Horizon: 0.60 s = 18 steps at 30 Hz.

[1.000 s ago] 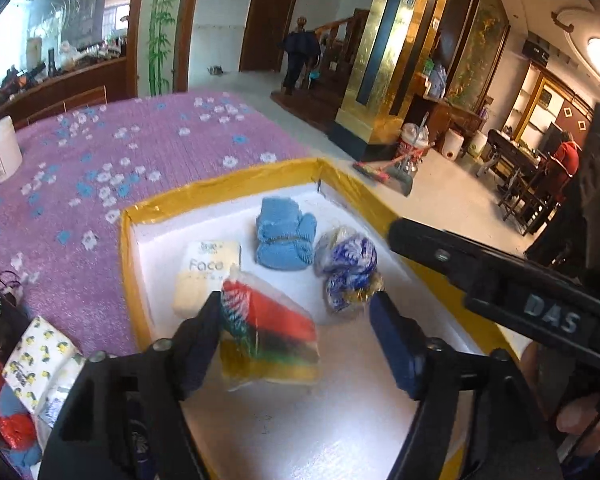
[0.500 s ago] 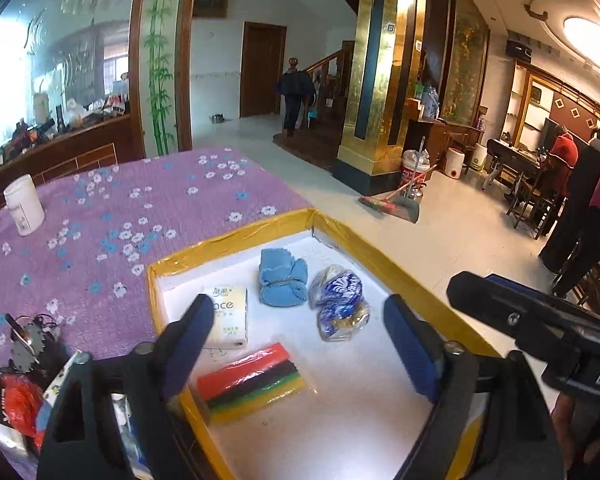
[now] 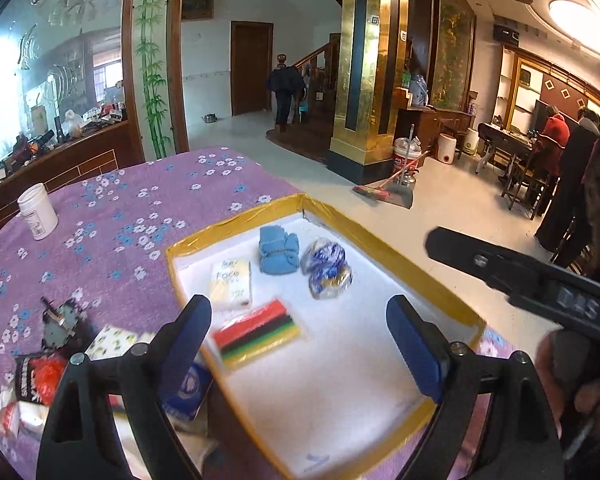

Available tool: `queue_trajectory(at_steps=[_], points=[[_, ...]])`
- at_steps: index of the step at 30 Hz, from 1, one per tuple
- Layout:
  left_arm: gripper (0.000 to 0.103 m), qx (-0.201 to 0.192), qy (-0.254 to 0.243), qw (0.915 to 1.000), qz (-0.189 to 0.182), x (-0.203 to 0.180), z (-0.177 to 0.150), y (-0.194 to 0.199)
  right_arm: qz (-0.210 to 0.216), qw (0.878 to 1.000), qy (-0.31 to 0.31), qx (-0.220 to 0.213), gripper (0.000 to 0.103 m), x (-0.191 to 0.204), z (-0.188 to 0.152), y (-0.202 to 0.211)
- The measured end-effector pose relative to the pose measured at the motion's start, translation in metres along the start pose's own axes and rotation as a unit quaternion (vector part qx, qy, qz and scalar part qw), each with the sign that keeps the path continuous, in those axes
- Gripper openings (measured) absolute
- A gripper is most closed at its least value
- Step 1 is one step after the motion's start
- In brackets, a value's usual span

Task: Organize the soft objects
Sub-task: 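Move both open grippers from the tray back to the table items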

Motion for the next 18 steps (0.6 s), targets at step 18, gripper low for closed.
queue_trajectory(at_steps=[18], points=[[0.089,-0.020,0.071,0.9967,0.034,0.076,-0.071,0.084,0.031,0.995,0.082,0.046,0.079,0.071,-0.052,-0.016]])
Point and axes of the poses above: each gripper's, at about its wrist camera, not at the fingertips, and y roughly against the way its jaws point, x to its left, z to its top, the point moved 6 cm from there along -y, roughly the way its jaws point, and after that the axes turned 15 degrees about -z, right-handed, at the moved point
